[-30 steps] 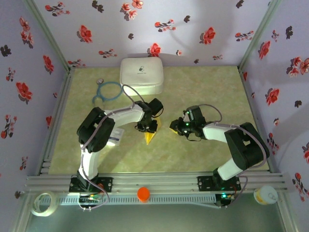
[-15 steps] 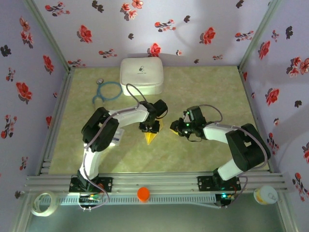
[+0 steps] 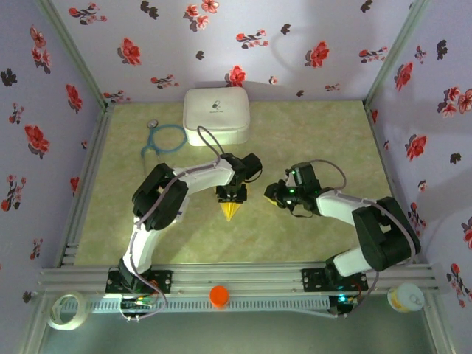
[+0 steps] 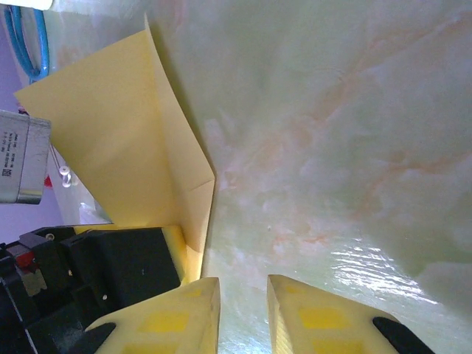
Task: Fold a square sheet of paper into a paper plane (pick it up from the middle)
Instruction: Turn over a paper plane at the center of the table.
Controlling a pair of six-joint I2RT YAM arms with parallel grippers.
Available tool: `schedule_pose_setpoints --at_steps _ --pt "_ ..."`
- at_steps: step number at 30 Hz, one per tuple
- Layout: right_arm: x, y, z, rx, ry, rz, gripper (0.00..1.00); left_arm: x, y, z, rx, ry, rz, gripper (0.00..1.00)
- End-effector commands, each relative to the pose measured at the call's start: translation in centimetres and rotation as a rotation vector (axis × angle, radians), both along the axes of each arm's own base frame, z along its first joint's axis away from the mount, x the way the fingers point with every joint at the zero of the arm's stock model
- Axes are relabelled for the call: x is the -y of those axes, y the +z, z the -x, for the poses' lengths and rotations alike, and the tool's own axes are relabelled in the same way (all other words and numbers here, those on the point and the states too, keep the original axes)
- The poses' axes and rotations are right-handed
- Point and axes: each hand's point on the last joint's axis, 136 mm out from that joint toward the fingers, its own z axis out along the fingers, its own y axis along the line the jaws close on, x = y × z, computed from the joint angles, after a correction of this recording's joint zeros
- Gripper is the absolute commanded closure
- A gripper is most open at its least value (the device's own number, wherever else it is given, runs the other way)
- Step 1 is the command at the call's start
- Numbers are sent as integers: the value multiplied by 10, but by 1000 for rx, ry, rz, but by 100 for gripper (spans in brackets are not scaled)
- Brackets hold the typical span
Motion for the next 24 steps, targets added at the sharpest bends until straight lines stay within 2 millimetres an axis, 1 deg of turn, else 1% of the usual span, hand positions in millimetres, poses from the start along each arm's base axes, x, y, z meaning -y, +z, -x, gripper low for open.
schedule_pose_setpoints --at_steps 1,7,13,16,24 --pt "7 -2 3 10 -5 20 75 -11 -31 10 -49 64 -79 63" --pt "10 -1 4 13 -11 17 75 -5 -34 12 -63 76 -55 62" --pt "11 0 3 18 -17 16 75 -4 -27 10 -47 82 -40 61" --pt "12 1 2 19 -21 20 74 -4 -19 6 -20 84 -30 61" --pt "12 3 0 23 -27 22 74 -3 13 -3 59 89 12 60"
